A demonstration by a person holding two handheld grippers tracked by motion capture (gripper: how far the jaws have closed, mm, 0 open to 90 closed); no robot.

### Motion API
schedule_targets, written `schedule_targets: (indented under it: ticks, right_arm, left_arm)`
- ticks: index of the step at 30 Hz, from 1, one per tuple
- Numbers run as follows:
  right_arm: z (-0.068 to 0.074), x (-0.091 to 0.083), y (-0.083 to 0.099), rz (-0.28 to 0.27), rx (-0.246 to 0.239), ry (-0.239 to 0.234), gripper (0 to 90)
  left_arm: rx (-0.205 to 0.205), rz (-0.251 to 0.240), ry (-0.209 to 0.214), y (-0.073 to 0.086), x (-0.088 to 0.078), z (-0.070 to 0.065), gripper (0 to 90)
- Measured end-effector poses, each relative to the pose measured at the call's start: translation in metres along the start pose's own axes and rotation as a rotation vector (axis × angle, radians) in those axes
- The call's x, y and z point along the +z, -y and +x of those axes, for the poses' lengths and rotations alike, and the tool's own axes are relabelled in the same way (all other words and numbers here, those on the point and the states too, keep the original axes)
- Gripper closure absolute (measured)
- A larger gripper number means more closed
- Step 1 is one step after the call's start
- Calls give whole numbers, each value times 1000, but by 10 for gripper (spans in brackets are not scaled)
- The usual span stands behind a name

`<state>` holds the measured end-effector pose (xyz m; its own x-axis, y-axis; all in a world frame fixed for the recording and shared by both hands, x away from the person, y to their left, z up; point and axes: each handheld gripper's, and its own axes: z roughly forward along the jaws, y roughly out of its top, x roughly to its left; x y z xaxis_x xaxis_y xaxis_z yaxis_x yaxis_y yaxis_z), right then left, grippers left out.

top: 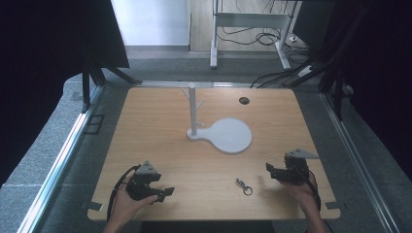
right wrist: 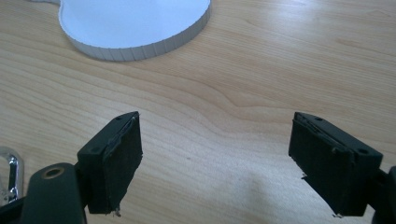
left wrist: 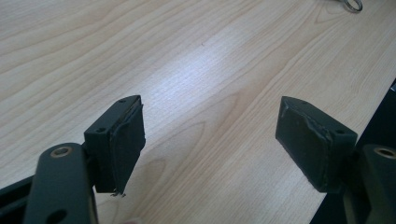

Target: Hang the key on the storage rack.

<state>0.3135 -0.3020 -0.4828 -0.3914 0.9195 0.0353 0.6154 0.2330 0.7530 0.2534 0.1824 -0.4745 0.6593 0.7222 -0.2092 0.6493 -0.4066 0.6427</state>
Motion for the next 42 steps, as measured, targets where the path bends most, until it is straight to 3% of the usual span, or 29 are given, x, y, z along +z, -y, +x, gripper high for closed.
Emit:
schedule_targets:
  ticks: [5,11,20,28,33,42]
  right_arm:
    - [-1,1,-1,66,-14,-1,252]
    - [3,-11,-6,32,-54,-23,295]
    - [0,-15,-7,25,-25,-76,341]
    - [-6,-24,-6,-7,-15,-67,361]
    - [-5,-23,-5,26,-16,-55,391]
    - [-3,-22,-6,31,-24,-74,410]
  left_arm:
    - [-6,-4,-1,1,-1,2,245]
    - [4,10,8,0,3,-1,245]
    - [13,1,1,-2,0,-5,245]
    - [17,1,3,-2,-1,-6,245]
    - [22,-6,7,-3,-4,-7,245]
    - [14,-9,1,-3,-7,-7,245]
